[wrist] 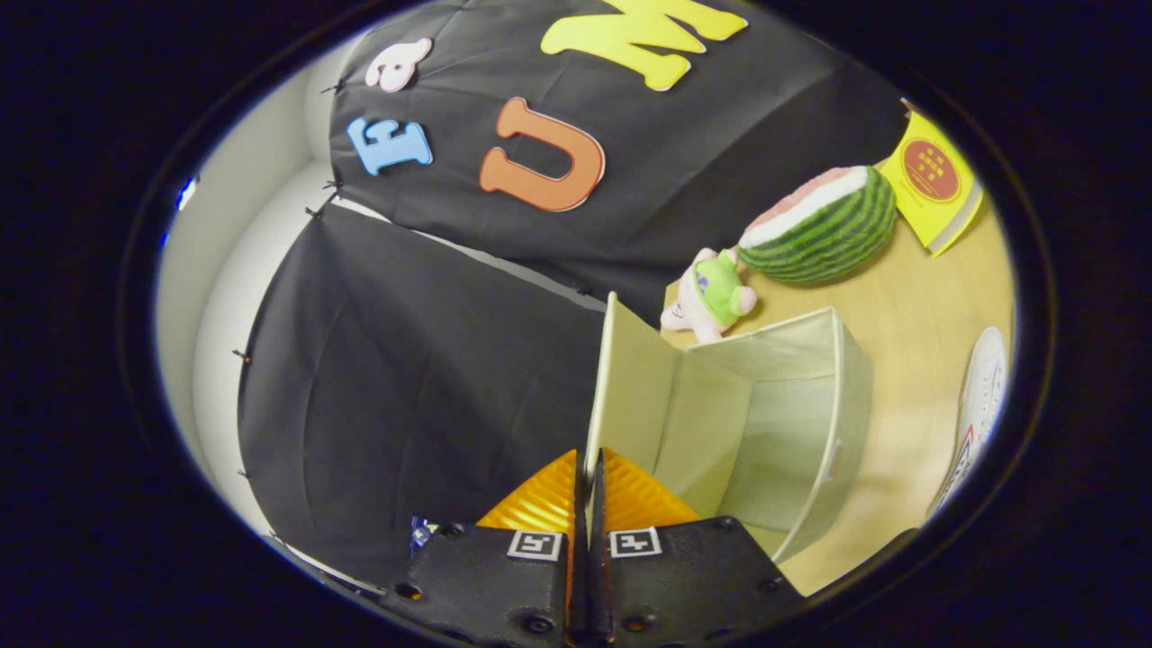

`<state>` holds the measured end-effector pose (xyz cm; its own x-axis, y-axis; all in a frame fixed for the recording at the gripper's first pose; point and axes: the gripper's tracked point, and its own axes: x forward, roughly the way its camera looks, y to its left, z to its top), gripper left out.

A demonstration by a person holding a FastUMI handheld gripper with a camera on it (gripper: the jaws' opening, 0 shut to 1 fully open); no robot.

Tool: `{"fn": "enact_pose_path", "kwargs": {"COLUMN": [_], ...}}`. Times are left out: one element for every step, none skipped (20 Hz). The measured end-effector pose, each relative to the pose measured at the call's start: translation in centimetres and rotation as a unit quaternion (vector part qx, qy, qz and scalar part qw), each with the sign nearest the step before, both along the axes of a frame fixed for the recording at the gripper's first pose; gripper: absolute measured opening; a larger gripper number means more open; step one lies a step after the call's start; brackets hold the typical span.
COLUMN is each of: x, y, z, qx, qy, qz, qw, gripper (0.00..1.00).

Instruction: Open the storage box then place both shoes into the box .Put the left shoe in first, then the right shoe, with the right side of both shoes facing outward in a uniform manner.

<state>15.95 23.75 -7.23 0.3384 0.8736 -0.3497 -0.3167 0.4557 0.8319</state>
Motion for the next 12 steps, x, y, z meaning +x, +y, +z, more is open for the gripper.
{"fn": "enact_pose_path", "kwargs": {"x": [-0.3, -0.6, -0.9, -1.5, -2.1, -2.9, -3.9, -4.9, -5.9, -6.8, -7.8, -7.9], "y": [0.8, 1.8, 2.9, 3.8, 5.1, 6.7, 8.1, 9.7, 11.0, 12.4, 13.2, 13.7], "z": [0.5, 0.9, 1.5, 1.6, 1.5, 1.6, 1.2, 0.7, 0.0, -0.2, -0.2, -0.4], "qx": [-0.001, -0.001, 0.004, 0.003, 0.002, 0.003, 0.002, -0.001, -0.007, -0.011, -0.019, -0.03], "qy": [-0.011, -0.021, -0.033, -0.044, -0.048, -0.053, -0.052, -0.045, -0.041, -0.046, -0.056, -0.066], "qz": [0.0, 0.004, 0.008, 0.013, 0.021, 0.03, 0.046, 0.059, 0.07, 0.083, 0.092, 0.093], "qw": [1.0, 1.0, 0.999, 0.999, 0.999, 0.998, 0.998, 0.997, 0.997, 0.995, 0.994, 0.993], "gripper": [0.07, 0.08, 0.09, 0.1, 0.15, 0.19, 0.24, 0.35, 0.46, 0.57, 0.68, 0.79]}}
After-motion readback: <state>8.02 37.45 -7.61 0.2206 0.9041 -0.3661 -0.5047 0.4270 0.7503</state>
